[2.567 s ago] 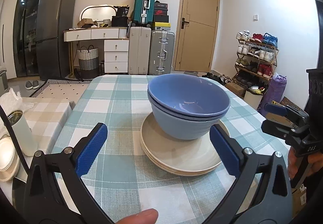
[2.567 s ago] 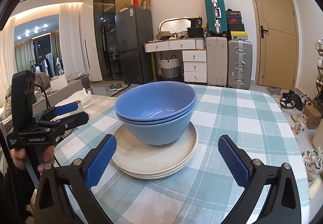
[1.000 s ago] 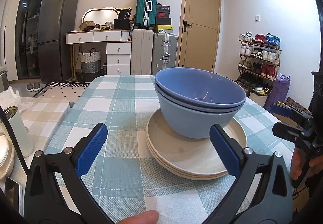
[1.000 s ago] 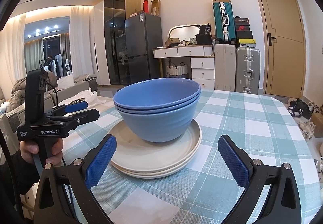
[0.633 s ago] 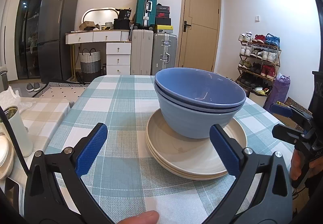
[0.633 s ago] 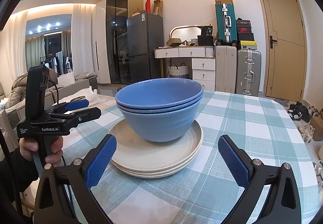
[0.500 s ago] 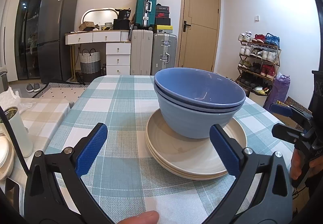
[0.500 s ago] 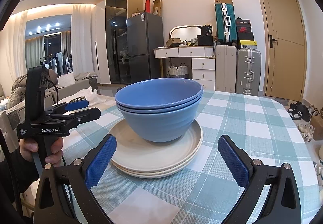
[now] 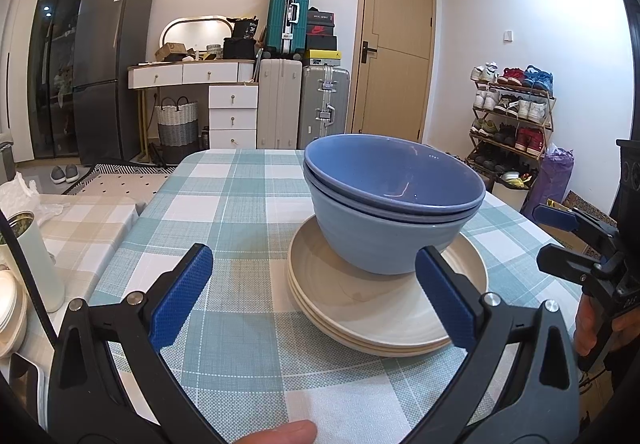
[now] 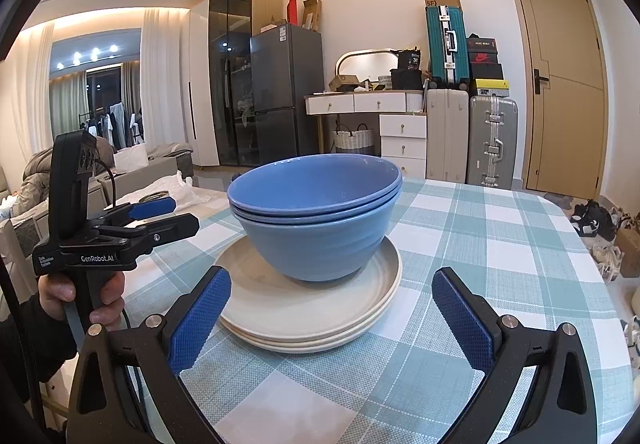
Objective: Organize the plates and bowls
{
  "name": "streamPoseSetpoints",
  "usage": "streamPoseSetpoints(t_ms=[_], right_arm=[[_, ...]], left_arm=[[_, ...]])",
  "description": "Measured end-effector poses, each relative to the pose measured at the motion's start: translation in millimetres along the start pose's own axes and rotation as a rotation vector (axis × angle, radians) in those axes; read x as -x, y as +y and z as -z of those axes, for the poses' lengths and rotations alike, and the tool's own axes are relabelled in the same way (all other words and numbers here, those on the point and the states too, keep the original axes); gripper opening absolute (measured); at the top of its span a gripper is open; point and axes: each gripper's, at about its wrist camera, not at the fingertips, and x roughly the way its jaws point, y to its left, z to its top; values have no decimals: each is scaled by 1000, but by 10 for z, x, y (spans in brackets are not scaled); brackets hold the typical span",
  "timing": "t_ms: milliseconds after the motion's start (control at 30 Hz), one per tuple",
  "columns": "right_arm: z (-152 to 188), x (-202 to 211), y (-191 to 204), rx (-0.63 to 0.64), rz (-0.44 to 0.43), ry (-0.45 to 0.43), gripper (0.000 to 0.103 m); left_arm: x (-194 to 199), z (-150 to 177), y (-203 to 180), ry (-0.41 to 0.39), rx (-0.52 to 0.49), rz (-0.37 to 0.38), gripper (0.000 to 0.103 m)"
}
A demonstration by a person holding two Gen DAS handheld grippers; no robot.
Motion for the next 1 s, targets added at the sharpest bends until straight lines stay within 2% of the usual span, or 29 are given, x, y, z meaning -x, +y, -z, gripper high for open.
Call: streamPoseSetpoints(t_ms=[1000], right_arm=[[0, 0, 0, -3, -1, 2, 103]], left_arm=[[-7, 6, -18, -2, -2, 0, 101]])
